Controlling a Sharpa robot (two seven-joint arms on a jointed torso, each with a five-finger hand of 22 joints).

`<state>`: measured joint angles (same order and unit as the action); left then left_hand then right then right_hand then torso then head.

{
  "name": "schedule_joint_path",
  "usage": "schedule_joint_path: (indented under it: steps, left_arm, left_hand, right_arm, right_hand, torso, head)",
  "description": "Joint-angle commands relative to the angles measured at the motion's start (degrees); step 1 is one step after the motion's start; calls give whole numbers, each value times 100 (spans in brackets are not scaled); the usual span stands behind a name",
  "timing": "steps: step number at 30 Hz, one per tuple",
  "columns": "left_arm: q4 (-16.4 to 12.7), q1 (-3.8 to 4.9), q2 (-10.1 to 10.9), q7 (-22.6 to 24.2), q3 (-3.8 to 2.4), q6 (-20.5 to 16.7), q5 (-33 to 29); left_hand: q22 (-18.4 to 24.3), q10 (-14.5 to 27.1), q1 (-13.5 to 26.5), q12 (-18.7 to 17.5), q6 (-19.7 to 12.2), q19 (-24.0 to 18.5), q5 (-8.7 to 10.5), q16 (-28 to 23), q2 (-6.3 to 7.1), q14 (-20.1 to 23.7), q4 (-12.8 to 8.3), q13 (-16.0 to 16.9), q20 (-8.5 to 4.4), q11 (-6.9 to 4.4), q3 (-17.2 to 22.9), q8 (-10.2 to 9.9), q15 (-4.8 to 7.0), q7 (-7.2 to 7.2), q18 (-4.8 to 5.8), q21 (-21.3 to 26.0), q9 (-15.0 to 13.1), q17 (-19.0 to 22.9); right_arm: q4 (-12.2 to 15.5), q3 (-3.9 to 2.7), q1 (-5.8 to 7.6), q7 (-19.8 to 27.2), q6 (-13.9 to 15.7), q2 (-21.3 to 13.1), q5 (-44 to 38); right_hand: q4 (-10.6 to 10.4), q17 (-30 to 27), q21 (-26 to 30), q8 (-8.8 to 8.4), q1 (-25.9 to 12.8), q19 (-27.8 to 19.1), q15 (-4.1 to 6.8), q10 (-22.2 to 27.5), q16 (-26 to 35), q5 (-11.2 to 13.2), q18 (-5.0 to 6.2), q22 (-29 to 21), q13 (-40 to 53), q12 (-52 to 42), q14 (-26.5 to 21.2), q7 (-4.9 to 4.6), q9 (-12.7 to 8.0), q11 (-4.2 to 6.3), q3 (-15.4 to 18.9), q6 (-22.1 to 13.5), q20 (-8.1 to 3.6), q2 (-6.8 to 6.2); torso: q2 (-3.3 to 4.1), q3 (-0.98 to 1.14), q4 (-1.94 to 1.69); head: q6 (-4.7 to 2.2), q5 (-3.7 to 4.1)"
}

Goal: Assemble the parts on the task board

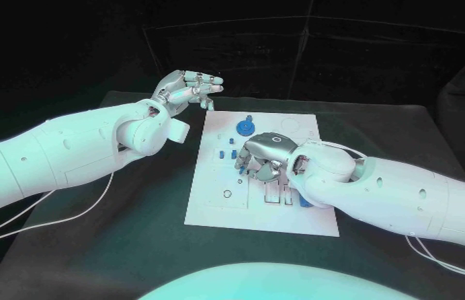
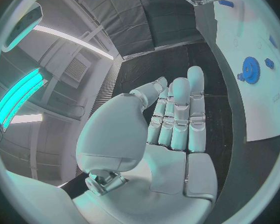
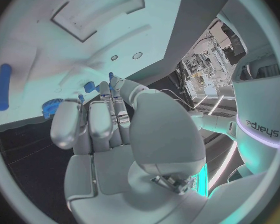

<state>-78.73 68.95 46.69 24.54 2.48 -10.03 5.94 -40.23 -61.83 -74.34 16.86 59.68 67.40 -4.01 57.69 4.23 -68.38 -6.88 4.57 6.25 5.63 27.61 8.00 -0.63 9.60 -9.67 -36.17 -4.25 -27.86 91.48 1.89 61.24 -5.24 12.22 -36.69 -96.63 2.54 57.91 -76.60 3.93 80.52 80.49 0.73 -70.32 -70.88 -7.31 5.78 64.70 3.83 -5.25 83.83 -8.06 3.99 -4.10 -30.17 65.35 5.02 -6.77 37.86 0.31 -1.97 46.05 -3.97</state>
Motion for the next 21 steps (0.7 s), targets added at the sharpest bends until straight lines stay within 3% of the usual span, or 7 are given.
schedule_joint_path:
  steps: [1,18,21]
  left_arm:
    - [-6,11,-10,18,-6,63,-27]
    - [17,10,-27,4,-6,82,-27]
    - [20,10,-30,1,-6,86,-27]
  left_hand:
    - [6,3,-36,16,3,-40,-28,-39,-44,25,-7,4,10,-2,-42,31,-6,14,-83,22,-3,5]
    - [12,13,-32,25,-4,-42,-28,-41,-47,30,-5,3,12,2,-52,33,-10,18,-81,29,-1,15]
    - [12,13,-32,25,-4,-42,-28,-41,-47,30,-5,3,12,2,-52,33,-10,18,-81,29,-1,15]
  right_arm:
    - [-5,5,-5,18,-204,23,-177]
    - [-104,14,-63,-3,-423,112,-302]
    - [-108,14,-68,0,-452,120,-305]
  right_hand:
    - [-2,0,-29,-15,-46,8,9,-11,-35,-37,-87,-2,-1,19,144,-28,-3,-11,-38,-22,14,1]
    - [-2,-6,-25,-15,-62,3,7,-7,-34,-36,-85,-11,-1,23,143,-31,-4,-13,-39,-26,14,-4]
    - [-2,-14,-23,-15,-69,0,6,-6,-31,-35,-84,-16,-1,24,141,-31,-4,-14,-40,-26,14,-6]
  torso:
    - [-1,0,-4]
    - [1,1,-3]
    - [2,1,-4]
  head:
    - [22,-14]
    - [83,-82]
    - [85,-61]
